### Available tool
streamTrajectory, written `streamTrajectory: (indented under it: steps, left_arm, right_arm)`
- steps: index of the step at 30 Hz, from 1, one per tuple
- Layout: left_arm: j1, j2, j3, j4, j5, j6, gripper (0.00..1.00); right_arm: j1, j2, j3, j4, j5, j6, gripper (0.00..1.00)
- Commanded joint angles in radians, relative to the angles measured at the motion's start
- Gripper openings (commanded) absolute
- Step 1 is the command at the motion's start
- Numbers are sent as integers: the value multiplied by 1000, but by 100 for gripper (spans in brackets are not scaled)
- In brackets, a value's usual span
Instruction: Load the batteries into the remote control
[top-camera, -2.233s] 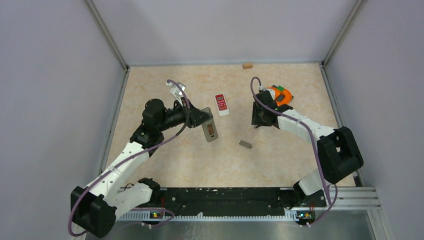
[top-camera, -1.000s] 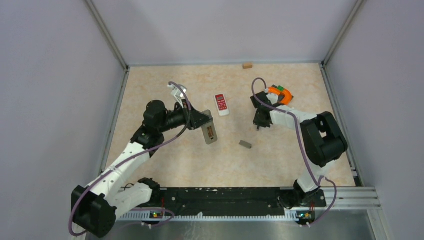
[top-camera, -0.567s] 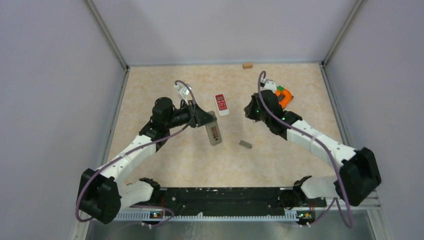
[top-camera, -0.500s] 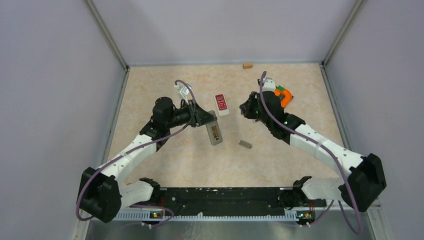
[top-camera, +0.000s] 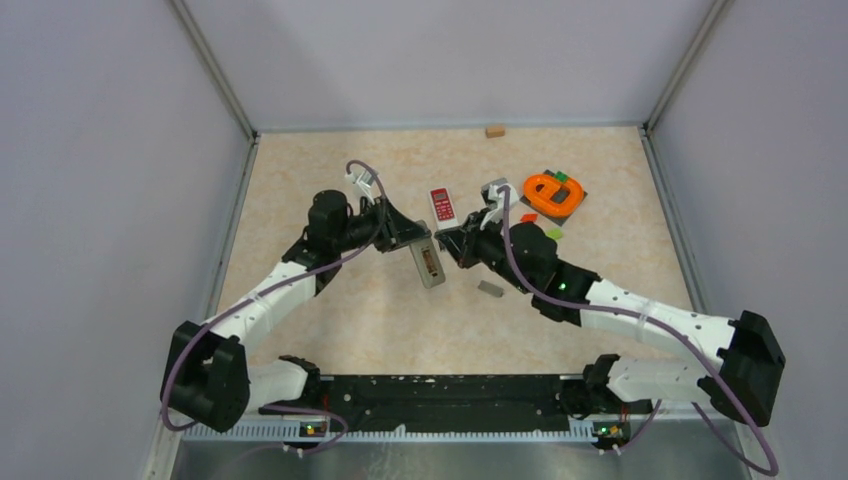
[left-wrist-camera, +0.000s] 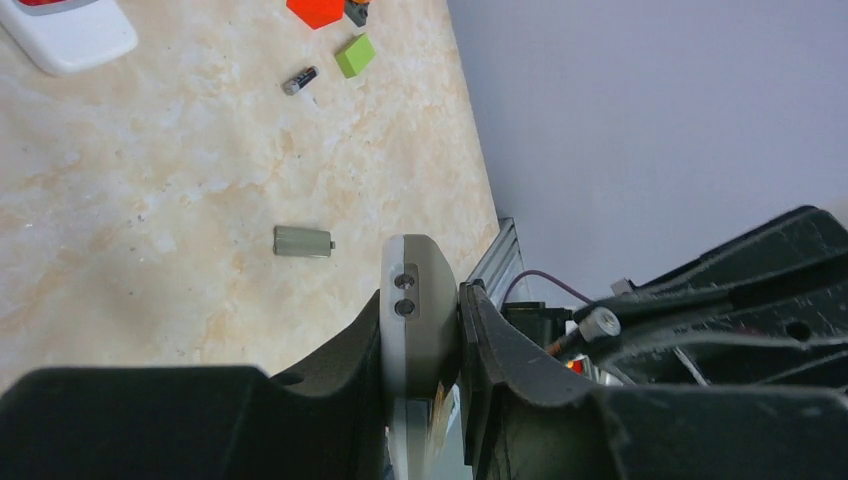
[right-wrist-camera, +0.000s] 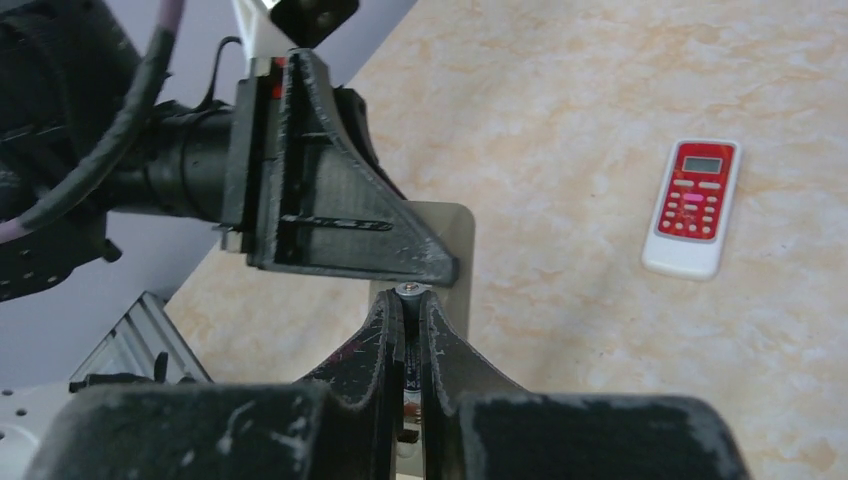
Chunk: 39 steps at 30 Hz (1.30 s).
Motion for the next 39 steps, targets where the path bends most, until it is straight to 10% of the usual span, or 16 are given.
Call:
streamTrajectory:
  steps: [1, 39]
  left_arm:
    - [16, 9, 58, 10, 33, -63, 0]
    - [56, -27, 69, 41, 109, -170, 0]
  right_arm:
    - [39, 1, -1, 138, -12, -54, 0]
    - [56, 85, -81, 241, -64, -89, 3]
